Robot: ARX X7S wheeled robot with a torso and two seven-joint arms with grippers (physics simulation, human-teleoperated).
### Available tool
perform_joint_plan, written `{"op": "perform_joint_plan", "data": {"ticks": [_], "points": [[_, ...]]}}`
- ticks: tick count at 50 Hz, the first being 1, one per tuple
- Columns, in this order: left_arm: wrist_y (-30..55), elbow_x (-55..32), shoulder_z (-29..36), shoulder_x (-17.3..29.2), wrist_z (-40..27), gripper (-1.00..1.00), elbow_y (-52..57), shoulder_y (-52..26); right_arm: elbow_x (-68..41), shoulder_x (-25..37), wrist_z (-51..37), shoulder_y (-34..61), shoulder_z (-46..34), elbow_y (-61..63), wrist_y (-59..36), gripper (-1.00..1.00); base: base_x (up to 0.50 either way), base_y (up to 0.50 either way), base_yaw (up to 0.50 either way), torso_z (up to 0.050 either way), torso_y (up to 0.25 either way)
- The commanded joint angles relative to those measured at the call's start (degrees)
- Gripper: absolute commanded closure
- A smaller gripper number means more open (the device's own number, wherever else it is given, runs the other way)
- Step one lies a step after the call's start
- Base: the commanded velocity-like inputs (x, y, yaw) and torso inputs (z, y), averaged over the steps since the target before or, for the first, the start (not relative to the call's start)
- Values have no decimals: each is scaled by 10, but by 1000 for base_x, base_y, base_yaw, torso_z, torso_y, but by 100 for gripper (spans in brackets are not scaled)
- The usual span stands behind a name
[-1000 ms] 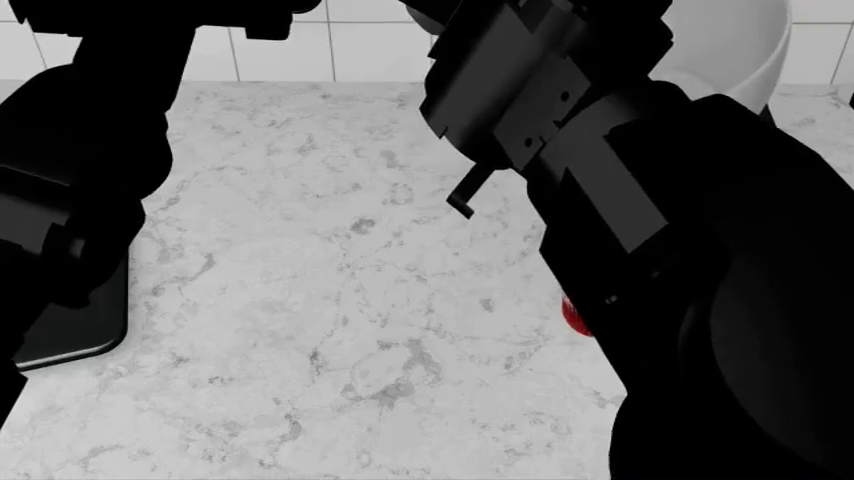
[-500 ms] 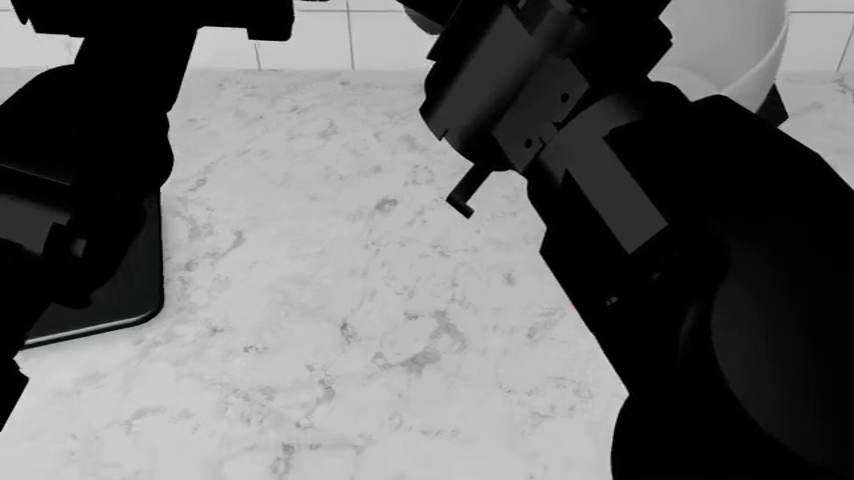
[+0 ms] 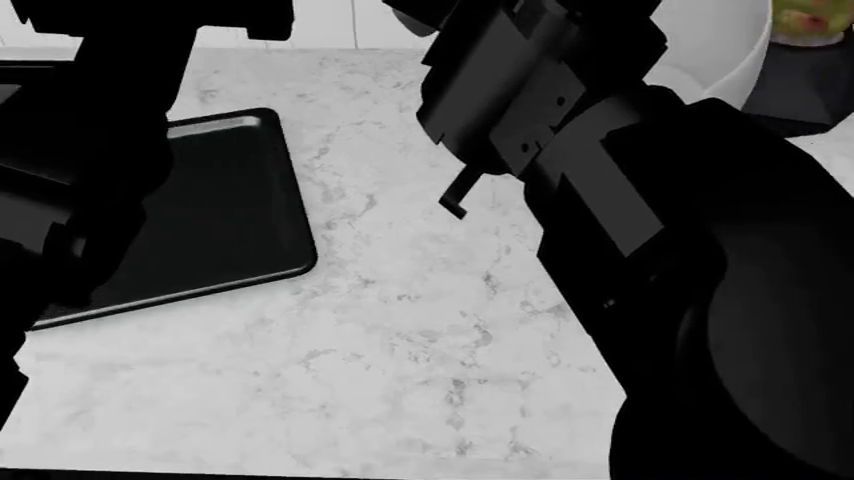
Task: Move the fresh-baked cupcake off the tray onto the counter, and place the bowl used for mixing into the sink.
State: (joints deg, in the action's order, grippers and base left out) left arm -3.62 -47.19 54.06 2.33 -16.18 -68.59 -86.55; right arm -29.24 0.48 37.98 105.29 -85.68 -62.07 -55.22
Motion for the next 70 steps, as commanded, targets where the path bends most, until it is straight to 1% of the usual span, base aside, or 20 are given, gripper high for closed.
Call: {"op": "perform_joint_plan", "data": {"ticks": [1,9,32,48,70], "points": [[2,2,-5,4,-4,-100,7,5,12,-5,1,4,-4,-9,21,100,1,387,0,0,0],[3,2,-5,4,-5,-100,9,6,12,-5,2,4,-4,-9,23,100,1,388,0,0,0],[0,3,-3,-3,0,-100,-9,1,17,-5,7,7,-4,-12,25,100,-155,443,0,1,0],[5,0,-3,4,-6,-100,7,4,14,-5,6,4,-3,-7,25,100,-131,444,0,0,0],[0,1,-2,-3,-1,-100,-9,1,19,-4,13,5,-6,-9,32,100,-45,459,0,0,0]]}}
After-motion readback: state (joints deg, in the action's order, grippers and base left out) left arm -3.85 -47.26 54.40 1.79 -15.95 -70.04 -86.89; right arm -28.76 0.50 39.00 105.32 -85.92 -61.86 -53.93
